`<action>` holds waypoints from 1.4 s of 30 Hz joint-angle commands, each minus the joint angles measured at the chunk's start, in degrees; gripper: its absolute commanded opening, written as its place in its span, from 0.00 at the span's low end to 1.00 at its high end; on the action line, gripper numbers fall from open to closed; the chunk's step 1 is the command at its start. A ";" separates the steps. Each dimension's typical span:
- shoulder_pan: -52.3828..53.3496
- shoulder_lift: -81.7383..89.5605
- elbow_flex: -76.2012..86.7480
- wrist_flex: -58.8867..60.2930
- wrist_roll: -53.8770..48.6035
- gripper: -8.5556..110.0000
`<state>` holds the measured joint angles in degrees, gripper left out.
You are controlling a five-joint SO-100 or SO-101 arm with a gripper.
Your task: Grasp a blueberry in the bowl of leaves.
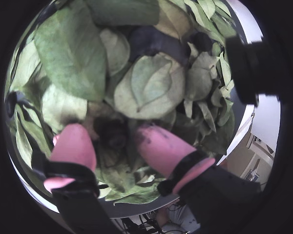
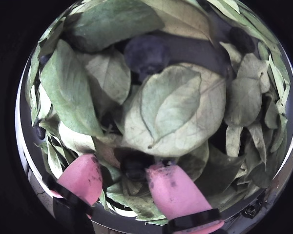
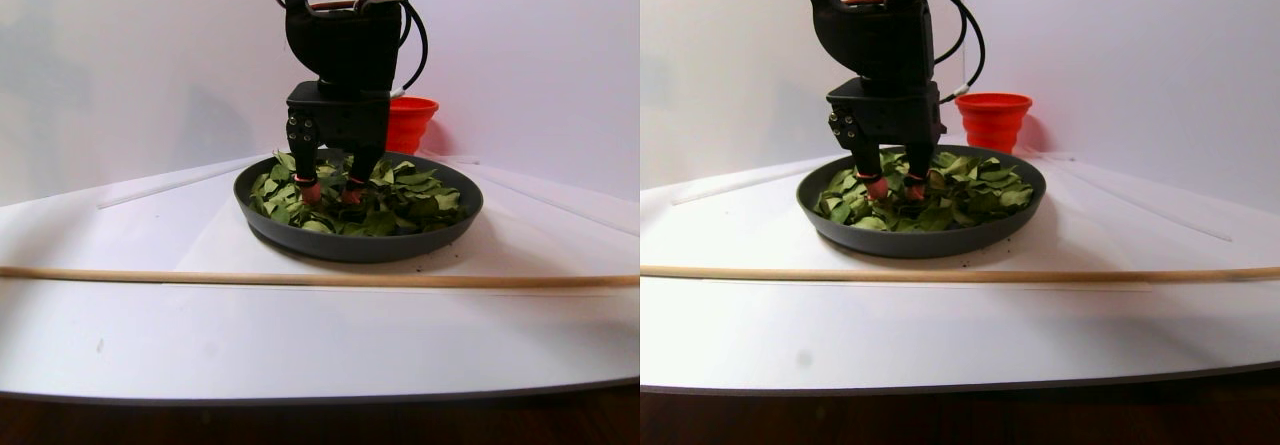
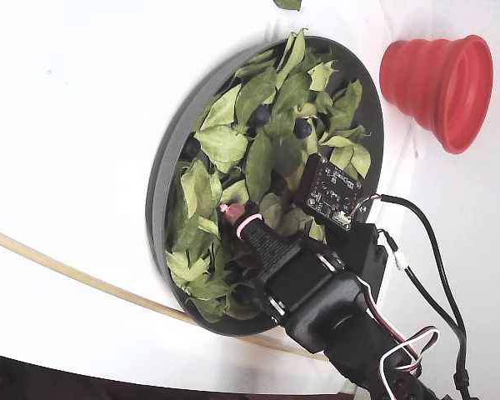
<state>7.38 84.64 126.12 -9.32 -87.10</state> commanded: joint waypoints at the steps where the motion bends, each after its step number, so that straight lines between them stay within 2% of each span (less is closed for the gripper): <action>1: 0.09 0.18 -1.85 -0.88 0.18 0.22; 16: 1.49 -2.02 -1.76 -2.64 -1.05 0.22; 42: 1.58 -3.25 0.00 -4.39 -1.41 0.16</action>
<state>8.35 80.51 125.86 -13.27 -88.15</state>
